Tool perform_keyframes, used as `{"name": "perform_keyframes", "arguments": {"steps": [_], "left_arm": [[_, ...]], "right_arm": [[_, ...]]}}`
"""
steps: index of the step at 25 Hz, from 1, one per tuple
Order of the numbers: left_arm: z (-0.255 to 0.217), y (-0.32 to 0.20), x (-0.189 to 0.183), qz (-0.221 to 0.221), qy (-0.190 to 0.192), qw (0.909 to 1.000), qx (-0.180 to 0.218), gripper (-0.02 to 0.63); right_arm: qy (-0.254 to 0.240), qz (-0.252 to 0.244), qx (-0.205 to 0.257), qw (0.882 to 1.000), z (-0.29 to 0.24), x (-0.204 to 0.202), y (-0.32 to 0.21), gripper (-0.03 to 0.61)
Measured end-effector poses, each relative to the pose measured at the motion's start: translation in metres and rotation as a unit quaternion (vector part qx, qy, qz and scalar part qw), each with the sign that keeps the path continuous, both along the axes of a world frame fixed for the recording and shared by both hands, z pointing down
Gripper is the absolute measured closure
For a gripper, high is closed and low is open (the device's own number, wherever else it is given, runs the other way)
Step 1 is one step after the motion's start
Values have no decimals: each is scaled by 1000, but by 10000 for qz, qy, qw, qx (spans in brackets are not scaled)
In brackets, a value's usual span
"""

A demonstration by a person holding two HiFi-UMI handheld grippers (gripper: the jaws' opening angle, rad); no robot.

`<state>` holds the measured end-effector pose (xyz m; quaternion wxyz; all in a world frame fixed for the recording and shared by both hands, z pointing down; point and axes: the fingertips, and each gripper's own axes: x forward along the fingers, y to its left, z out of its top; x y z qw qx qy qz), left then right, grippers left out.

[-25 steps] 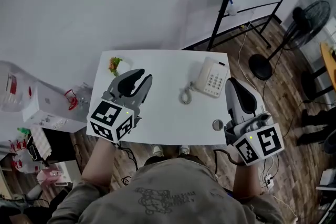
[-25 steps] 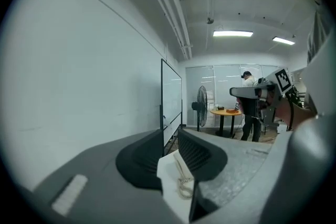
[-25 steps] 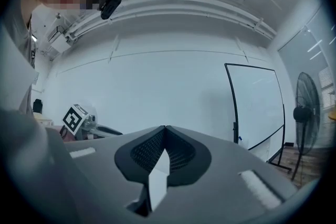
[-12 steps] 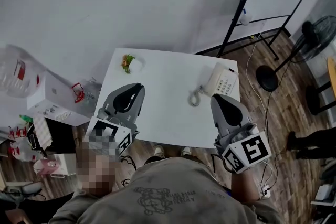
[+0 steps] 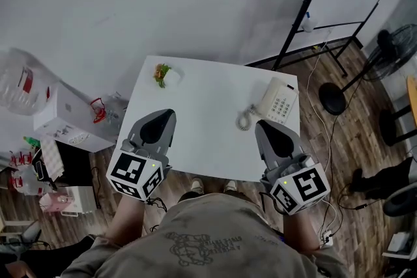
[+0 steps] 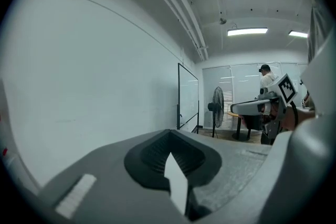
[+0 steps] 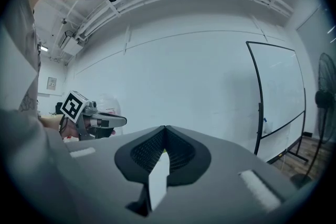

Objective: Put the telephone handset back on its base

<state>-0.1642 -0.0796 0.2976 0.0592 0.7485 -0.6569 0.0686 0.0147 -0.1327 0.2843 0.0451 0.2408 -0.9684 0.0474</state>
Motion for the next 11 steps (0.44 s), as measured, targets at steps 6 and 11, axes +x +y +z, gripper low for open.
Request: {"name": "perform_keyframes", "arguments": {"steps": [6,11], "left_arm": [[-3,1,-1,70,-52,10000,32,614],[1,1,1,165,-69,9998,-14,614]], "right_arm": [[56,63,-56,9999,6,2,-1,554],[49,146,-41,9999,6,-1,-3,554]]}}
